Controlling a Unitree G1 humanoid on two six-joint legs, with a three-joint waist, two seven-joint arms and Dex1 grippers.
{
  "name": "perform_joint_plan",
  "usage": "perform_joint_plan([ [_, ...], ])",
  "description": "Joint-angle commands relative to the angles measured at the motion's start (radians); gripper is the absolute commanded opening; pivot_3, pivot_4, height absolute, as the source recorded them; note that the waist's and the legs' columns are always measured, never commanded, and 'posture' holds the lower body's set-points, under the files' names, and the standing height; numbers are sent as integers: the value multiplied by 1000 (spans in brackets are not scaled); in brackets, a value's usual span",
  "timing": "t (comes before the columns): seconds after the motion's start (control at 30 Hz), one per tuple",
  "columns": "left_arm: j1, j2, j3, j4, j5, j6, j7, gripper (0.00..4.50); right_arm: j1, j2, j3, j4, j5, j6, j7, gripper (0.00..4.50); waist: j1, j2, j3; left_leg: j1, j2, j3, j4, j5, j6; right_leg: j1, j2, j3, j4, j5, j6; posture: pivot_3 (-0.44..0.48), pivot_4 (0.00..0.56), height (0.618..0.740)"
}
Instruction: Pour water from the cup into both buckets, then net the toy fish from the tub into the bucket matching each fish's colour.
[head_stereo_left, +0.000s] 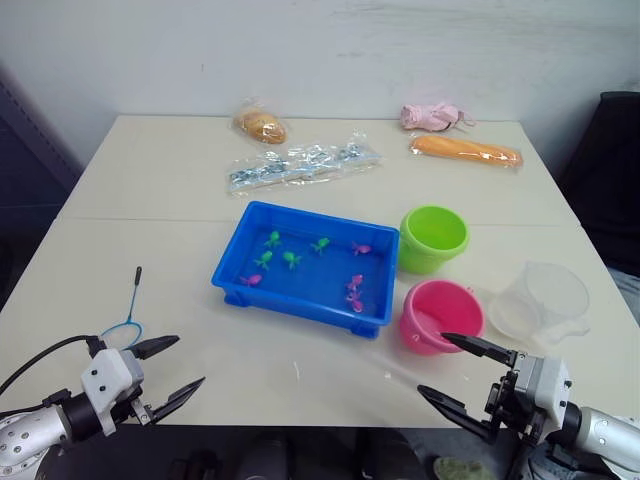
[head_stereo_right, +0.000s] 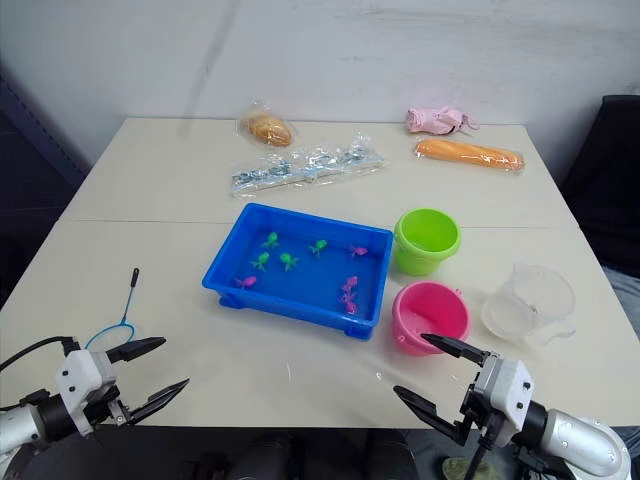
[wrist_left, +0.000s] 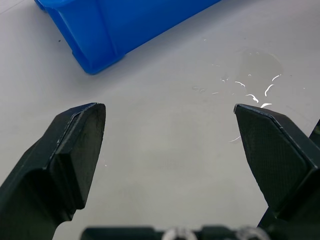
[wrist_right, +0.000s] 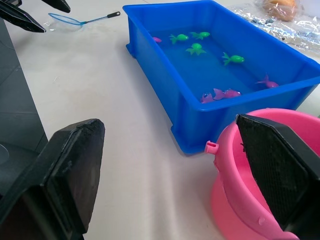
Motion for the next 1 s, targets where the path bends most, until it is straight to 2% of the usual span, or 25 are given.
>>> perform_joint_plan([
  [0.03, 16, 45, -3, -112, -74, 54, -46, 4428, 22, 17, -30, -51, 82, 35, -47, 4500, 0, 0, 0, 0, 0, 0, 0, 0, 0, 0, 0, 0, 0, 0, 0, 0, 150, 740],
  [0.13, -49, 142, -107, -316, -254, 265, -110, 4428, 148, 78, -147, -149, 202, 94, -148, 4500, 13, 1, 0, -2, 0, -5, 1, 1, -1, 0, -1, 2, 0, 0, 0, 0, 150, 740],
  [0.2, -172, 143, -163, -364, -321, 348, -58, 4428, 254, 123, -242, -167, 234, 86, -172, 4500, 22, 9, -3, -2, -2, -6, 1, 0, -1, 1, -3, 4, -1, 0, -1, 0, 150, 740],
  [0.3, -261, 131, -192, -384, -357, 405, -29, 4428, 332, 159, -300, -171, 245, 76, -176, 4500, 3, 9, -5, -1, -1, -6, 0, 0, -1, 4, -1, 5, -2, 0, -1, 0, 150, 740],
  [0.37, -343, 136, -246, -384, -364, 441, -42, 4428, 360, 224, -344, -157, 262, 68, -240, 4500, -18, 8, -5, 1, 1, 0, -2, 0, -3, 3, 3, 6, -2, 0, -1, 0, 150, 740],
  [0.57, -531, 111, -348, -374, -401, 529, -51, 4428, 386, 379, -371, -84, 206, 67, -376, 4500, -19, 9, -5, 3, 2, 3, -2, 0, -3, 0, 5, 5, 2, 0, -1, 0, 150, 740],
  [0.7, -599, 78, -380, -355, -385, 544, -48, 4428, 286, 412, -378, -19, 178, 118, -535, 4500, -23, 9, -5, 2, 0, 3, -2, 0, -3, 0, 2, 13, 2, 0, -1, 0, 150, 740],
  [0.93, -639, 69, -395, -346, -355, 540, -58, 4428, -10, 332, -389, 147, 221, 278, -716, 4500, -32, 14, -6, 2, 0, 4, -2, 1, -3, -1, 3, 15, 3, -1, -2, 0, 150, 740],
  [1.0, -641, 82, -393, -348, -355, 543, -72, 4428, -101, 302, -401, 220, 231, 316, -755, 4500, -33, 10, -5, 2, 1, 3, -1, 1, -4, -2, 6, 14, 5, -2, -3, 0, 150, 740],
])
